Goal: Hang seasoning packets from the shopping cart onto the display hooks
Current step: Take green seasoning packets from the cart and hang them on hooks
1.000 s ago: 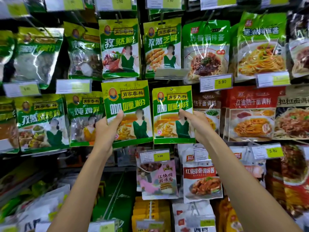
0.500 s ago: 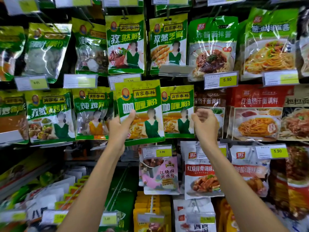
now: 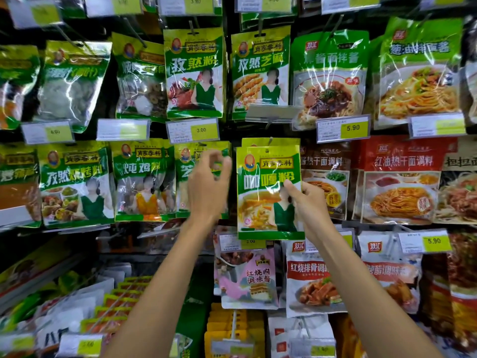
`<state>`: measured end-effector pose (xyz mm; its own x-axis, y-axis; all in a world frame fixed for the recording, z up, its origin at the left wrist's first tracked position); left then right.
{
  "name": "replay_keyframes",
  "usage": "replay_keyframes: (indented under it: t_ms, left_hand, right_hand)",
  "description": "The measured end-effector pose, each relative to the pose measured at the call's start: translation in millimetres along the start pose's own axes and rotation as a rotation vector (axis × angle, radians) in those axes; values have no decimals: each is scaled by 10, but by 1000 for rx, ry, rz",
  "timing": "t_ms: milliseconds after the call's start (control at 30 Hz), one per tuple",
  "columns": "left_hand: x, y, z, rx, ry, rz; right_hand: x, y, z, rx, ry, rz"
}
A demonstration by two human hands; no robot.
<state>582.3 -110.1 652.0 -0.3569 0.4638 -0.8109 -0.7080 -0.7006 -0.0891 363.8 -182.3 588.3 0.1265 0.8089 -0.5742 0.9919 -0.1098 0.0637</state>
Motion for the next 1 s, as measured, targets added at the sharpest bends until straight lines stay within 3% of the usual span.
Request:
replay_keyframes:
  t_ms: [67, 133, 300, 733, 1000]
  left_hand:
    - [-199, -271, 220, -212, 236, 224]
    - [-377, -345, 331, -360, 390, 332]
    - [-669, -149, 213, -552, 487, 230]
    - [-535, -198, 212, -470, 694, 311]
    - [-547, -192, 183, -476, 705, 271]
  right_hand:
    - [-26, -65, 51, 19, 12, 13]
    - [-70, -97, 43, 23, 8, 16]
    - [-234, -38, -64, 22, -20, -21]
    - [-424, 10, 95, -47, 100, 12]
    - [-497, -4, 124, 114, -8, 152]
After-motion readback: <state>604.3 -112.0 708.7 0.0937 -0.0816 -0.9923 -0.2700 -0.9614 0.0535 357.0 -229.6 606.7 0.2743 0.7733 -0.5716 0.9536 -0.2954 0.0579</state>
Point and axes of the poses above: each hand's wrist, its own x-axis away from the middle knuckle, its own y-axis out of the palm, z = x × y, the point moved 10 cm from there along -x, towards the middle knuckle, and after that the axes turned 5 degrees about -y, right-handed, at the moved point
